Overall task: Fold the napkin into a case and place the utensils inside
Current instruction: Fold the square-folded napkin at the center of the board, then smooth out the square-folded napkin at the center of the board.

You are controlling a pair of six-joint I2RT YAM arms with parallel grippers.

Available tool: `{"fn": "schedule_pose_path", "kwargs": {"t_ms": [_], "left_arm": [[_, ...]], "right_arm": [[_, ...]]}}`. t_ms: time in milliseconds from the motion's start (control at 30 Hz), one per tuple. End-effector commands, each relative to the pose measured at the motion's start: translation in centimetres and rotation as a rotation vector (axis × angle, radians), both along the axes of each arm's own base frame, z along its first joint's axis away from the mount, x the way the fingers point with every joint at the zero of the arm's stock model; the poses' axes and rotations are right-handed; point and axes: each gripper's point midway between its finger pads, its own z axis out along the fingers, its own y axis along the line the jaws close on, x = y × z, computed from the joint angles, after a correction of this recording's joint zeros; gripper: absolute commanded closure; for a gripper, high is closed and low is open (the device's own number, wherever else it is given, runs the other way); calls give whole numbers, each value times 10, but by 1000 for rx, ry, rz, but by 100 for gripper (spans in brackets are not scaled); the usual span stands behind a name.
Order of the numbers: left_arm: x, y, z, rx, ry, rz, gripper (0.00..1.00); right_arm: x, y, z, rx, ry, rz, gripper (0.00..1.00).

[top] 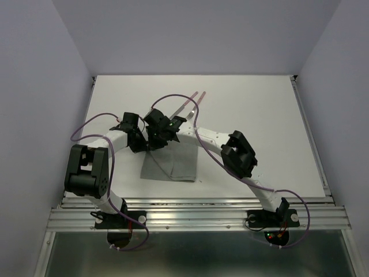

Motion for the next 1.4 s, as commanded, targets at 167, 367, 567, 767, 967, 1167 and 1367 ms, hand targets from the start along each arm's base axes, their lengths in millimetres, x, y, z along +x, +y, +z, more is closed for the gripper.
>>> {"fn": "schedule_pose_path", "kwargs": {"t_ms": [167, 367, 567, 767, 967, 1167, 1367], "left_arm": [[-13, 8, -3, 13, 35, 16, 100], [-11, 12, 5, 16, 17, 26, 100], [-9, 15, 7, 16, 13, 31, 100], [-11, 15, 5, 11, 18, 32, 100], [-11, 15, 2, 6, 23, 31, 100], [-12, 13, -1, -3, 32, 31, 100], [-14, 11, -5, -15, 39, 27, 100]], "right_arm": [[1, 30, 32, 161, -35, 24, 99], [-2, 34, 34, 188, -29, 42, 84], [-5, 25, 53, 205, -70, 56, 44], [-9, -3, 80, 194, -137, 18, 35], [-9, -47, 82, 136, -177, -83, 36], [5, -100, 60, 87, -132, -216, 48], [-10, -145, 27, 20, -67, -292, 76]]}}
